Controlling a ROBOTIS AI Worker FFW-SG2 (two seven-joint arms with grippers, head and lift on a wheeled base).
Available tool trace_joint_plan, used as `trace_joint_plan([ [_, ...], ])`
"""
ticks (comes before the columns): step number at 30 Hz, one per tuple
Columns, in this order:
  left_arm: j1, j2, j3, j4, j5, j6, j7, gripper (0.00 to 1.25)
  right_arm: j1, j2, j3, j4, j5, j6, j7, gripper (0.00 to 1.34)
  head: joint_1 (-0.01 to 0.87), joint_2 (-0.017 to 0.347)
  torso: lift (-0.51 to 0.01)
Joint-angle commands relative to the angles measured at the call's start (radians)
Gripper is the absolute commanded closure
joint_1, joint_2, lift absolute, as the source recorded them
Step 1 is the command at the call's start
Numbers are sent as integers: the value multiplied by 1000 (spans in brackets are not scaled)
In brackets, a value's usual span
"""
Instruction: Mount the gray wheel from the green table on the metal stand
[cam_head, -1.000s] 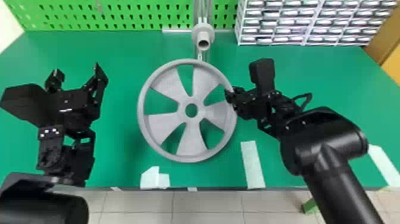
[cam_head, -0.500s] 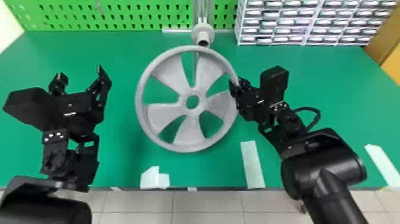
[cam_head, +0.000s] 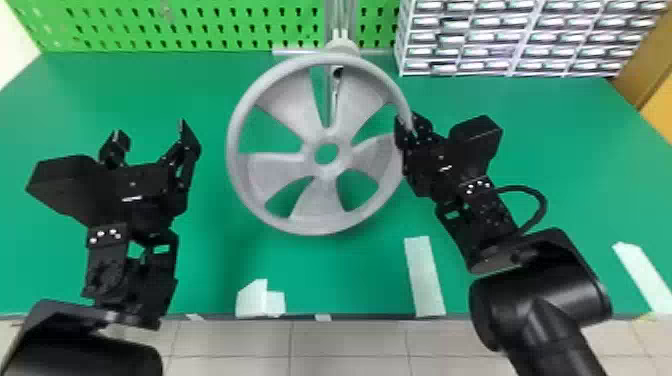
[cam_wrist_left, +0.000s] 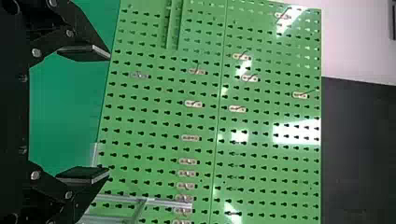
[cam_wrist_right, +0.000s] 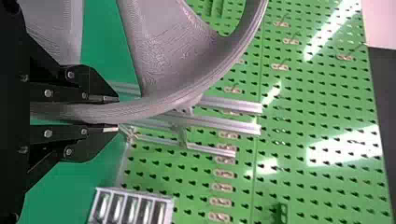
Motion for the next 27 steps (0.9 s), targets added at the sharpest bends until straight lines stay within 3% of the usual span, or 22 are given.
trace_joint_plan([
  [1,0,9,-21,0,10,0,-1,384,6,10,-1,2,11,-44,-29,1087,867,52,-100],
  [14,1,66,-60,5,41,0,-1,386,12,33,-5,8,44,-104,-146,1087,867,52,-100],
  [27,-10,81,-60,57,79,-2,-88,392,8,39,21,18,45,-156,-224,1088,867,52,-100],
])
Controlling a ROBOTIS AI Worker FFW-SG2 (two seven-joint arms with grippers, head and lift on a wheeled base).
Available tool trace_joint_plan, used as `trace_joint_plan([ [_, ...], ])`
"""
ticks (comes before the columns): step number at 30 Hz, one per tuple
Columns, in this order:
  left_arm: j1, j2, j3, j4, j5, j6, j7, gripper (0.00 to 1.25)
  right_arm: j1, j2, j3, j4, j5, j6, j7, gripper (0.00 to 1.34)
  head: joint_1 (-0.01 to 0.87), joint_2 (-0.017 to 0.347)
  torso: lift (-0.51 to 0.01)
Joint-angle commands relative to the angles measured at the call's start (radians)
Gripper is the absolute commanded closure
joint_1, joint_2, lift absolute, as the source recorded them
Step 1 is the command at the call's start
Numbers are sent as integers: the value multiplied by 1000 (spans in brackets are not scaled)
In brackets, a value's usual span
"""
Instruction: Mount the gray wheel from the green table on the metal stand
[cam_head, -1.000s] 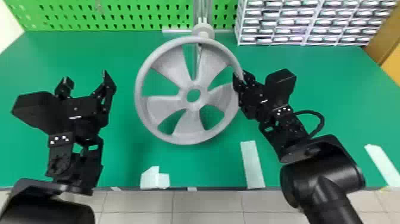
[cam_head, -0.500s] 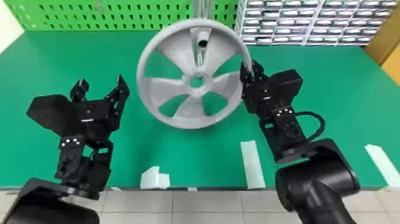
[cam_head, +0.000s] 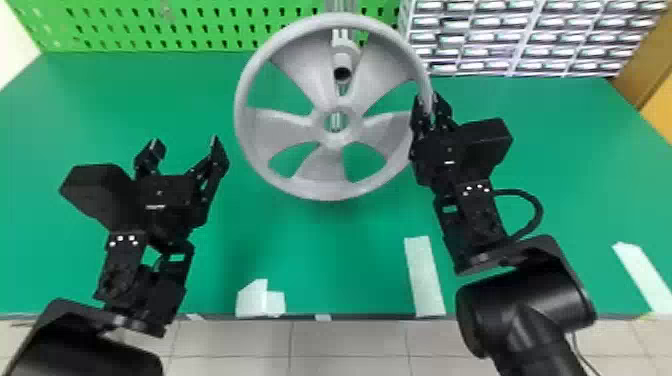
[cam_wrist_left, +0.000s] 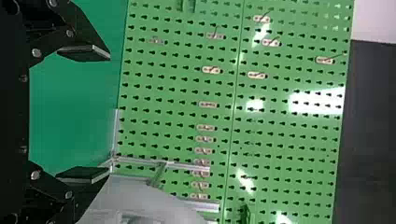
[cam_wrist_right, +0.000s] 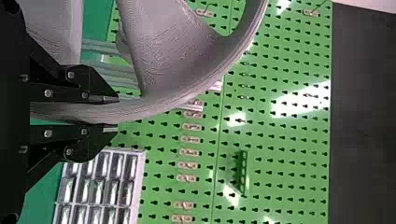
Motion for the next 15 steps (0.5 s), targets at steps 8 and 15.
trace_joint_plan([
  [8,-4,1,8,59,20,-1,-75,395,-9,3,23,18,-8,-64,-52,1088,867,52,-100],
  [15,-19,1,-8,104,55,-1,-124,397,-15,1,41,24,-13,-81,-81,1088,867,52,-100],
])
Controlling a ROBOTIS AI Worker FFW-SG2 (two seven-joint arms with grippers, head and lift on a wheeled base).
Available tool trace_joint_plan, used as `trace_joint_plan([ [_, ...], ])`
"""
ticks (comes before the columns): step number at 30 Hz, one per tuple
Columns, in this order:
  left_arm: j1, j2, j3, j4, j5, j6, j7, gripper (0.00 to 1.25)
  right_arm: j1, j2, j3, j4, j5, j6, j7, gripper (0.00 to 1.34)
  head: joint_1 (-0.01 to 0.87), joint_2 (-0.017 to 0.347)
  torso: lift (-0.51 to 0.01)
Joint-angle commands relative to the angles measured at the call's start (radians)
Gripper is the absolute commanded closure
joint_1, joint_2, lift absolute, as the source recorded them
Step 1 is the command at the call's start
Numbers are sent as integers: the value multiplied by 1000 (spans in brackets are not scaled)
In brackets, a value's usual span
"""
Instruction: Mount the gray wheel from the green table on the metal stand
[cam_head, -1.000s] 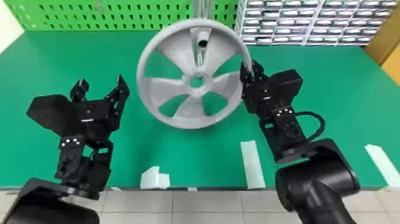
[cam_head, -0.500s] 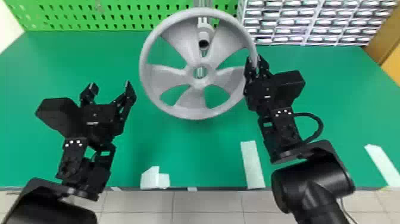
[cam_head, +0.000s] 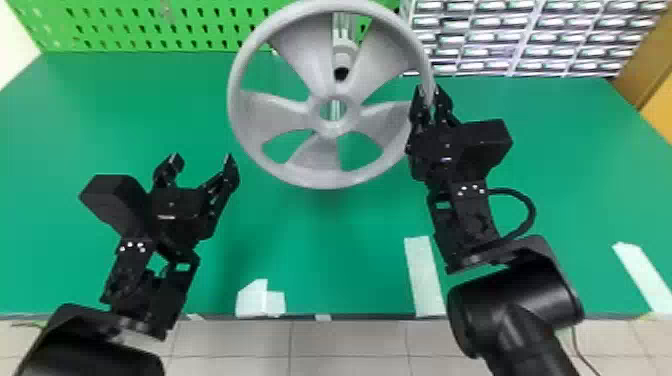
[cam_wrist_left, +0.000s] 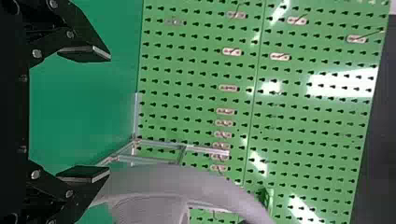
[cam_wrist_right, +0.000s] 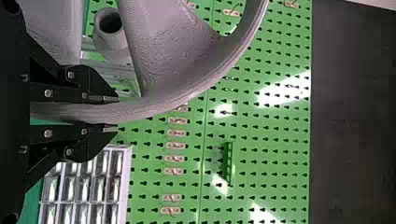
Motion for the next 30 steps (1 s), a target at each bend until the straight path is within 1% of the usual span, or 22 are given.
trace_joint_plan([
  [1,-12,0,-13,27,22,0,-10,397,-3,-1,10,3,-2,-10,-11,1087,867,52,-100],
  [6,-53,0,-37,78,48,-3,-47,409,-6,-1,27,14,-3,-24,-28,1088,867,52,-100],
  [17,-124,0,-94,144,88,-20,-70,420,-12,-9,56,31,-11,-42,-55,1087,867,52,-100],
  [30,-124,0,-102,147,88,-31,-73,420,-14,-12,62,36,-11,-53,-77,1087,867,52,-100],
])
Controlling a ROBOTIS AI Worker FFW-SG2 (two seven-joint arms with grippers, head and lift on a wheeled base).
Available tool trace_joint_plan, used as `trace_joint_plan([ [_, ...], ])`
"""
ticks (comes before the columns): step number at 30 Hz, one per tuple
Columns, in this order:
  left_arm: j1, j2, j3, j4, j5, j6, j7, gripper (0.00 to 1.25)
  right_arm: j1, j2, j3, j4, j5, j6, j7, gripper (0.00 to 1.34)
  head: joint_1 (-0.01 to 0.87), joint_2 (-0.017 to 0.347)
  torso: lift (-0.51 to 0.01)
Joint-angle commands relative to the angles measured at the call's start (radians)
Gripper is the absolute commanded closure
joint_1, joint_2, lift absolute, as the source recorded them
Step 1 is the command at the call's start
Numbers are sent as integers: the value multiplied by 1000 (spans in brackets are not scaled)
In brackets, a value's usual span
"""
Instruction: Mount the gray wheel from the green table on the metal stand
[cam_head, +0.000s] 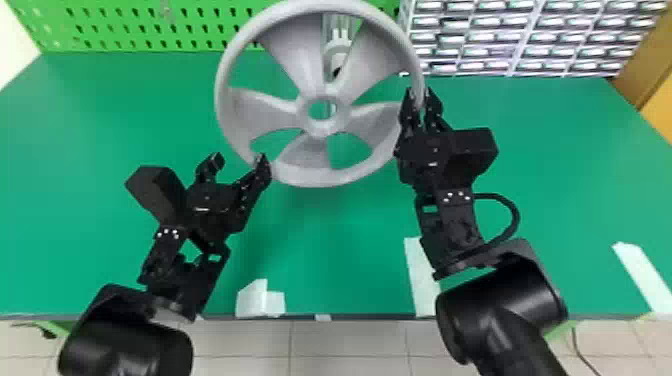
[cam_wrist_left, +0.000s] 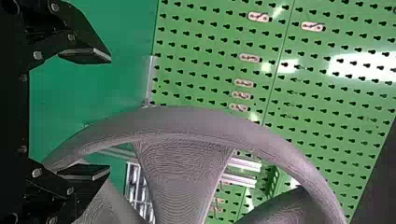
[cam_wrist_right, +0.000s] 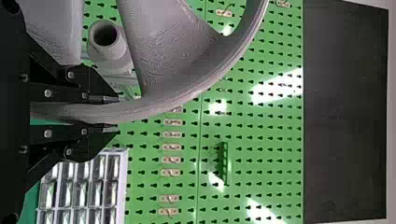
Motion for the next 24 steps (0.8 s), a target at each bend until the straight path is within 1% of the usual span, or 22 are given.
trace_joint_plan([
  [1,-5,0,0,0,-2,-2,-2,420,0,-1,1,2,0,-5,-4,1087,867,52,-100],
  [6,-28,0,-7,28,21,-13,-30,421,0,1,1,4,0,-10,-6,1088,867,52,-100],
  [13,-74,0,-34,74,38,-54,-44,440,3,1,3,12,-3,-30,-13,1087,867,52,-100],
  [20,-105,0,-59,101,46,-83,-47,518,3,1,6,16,-12,-36,-17,1087,867,52,-100],
  [24,-109,0,-65,106,47,-88,-47,558,3,2,6,16,-12,-36,-17,1087,867,52,-100],
])
